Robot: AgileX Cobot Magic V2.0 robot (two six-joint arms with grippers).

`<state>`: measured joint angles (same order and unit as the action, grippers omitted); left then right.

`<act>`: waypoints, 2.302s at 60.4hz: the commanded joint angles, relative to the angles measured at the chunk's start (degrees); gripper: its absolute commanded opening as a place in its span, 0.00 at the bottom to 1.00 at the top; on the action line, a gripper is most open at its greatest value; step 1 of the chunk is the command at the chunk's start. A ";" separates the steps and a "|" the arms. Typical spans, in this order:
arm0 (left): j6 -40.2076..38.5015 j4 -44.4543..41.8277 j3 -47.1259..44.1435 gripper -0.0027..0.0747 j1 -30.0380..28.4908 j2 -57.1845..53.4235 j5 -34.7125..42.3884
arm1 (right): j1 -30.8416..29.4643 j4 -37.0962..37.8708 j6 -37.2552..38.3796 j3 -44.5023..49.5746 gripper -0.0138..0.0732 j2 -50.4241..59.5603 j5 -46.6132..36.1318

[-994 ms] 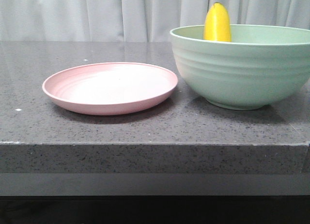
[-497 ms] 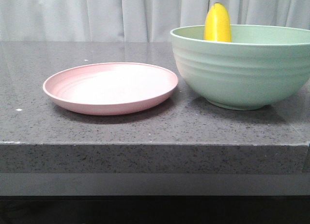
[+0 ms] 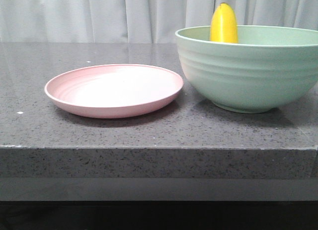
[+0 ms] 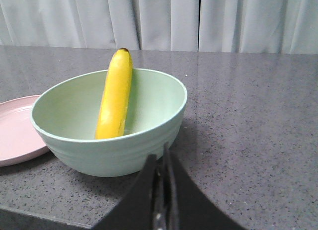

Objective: Transfer banana from pink plate to green bowl

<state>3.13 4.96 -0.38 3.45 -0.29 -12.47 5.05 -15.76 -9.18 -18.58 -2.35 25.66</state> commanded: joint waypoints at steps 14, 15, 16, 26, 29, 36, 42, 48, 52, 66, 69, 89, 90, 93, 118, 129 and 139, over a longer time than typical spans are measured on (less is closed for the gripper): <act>-0.05 0.74 -0.20 0.01 -0.17 -1.19 4.52 | -0.33 -0.63 -0.02 -1.38 0.09 -0.66 -4.92; -0.05 0.74 -0.20 0.01 -0.17 -1.19 4.52 | -0.33 -0.63 -0.02 -1.38 0.09 -0.66 -4.92; -0.05 0.74 -0.20 0.01 -0.17 -1.19 4.52 | -0.33 -0.63 -0.02 -1.38 0.09 -0.66 -4.92; -0.05 0.74 -0.20 0.01 -0.17 -1.19 4.52 | -0.33 -0.63 -0.02 -1.38 0.09 -0.66 -4.92; -0.05 0.74 -0.20 0.01 -0.17 -1.19 4.52 | -0.33 -0.63 -0.02 -1.38 0.09 -0.66 -4.92; -0.05 0.74 -0.20 0.01 -0.17 -1.19 4.52 | -0.33 -0.63 -0.02 -1.38 0.09 -0.66 -4.92; -0.05 0.74 -0.20 0.01 -0.17 -1.19 4.52 | -0.33 -0.63 -0.02 -1.38 0.09 -0.66 -4.92; -0.05 0.74 -0.20 0.01 -0.17 -1.19 4.52 | -0.33 -0.63 -0.02 -1.38 0.09 -0.66 -4.92; -0.05 0.74 -0.20 0.01 -0.17 -1.19 4.52 | -0.33 -0.63 -0.02 -1.38 0.09 -0.66 -4.92; -0.05 0.74 -0.20 0.01 -0.17 -1.09 4.52 | -0.33 -0.50 -0.02 1.10 0.09 -0.66 -7.24; -0.05 0.74 -0.20 0.01 -0.17 -1.09 4.52 | -0.33 -0.42 0.13 3.49 0.09 -0.22 -10.42; -0.05 0.74 -0.20 0.01 -0.17 -1.09 4.52 | -0.34 -0.25 2.84 20.25 0.09 4.27 -18.57; -0.05 0.74 -0.20 0.01 -0.17 -1.09 4.52 | -0.34 -0.14 2.84 20.14 0.09 4.27 -18.13; -0.05 0.74 -0.20 0.01 -0.17 -1.09 4.52 | -0.34 0.28 2.84 20.14 0.09 4.27 -18.21; -0.05 0.74 -0.20 0.01 -0.17 -1.09 4.52 | -0.34 0.35 2.84 20.14 0.09 4.27 -18.33; -0.05 0.74 -0.20 0.01 -0.17 -1.09 4.52 | -0.34 0.35 2.84 20.14 0.09 4.27 -18.33; -0.05 0.74 -0.20 0.01 -0.17 -1.09 4.52 | -0.34 0.35 2.84 20.14 0.09 4.27 -18.33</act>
<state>3.18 5.14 -0.38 3.31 -0.29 -12.52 5.05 -15.55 -6.35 1.56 0.66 12.31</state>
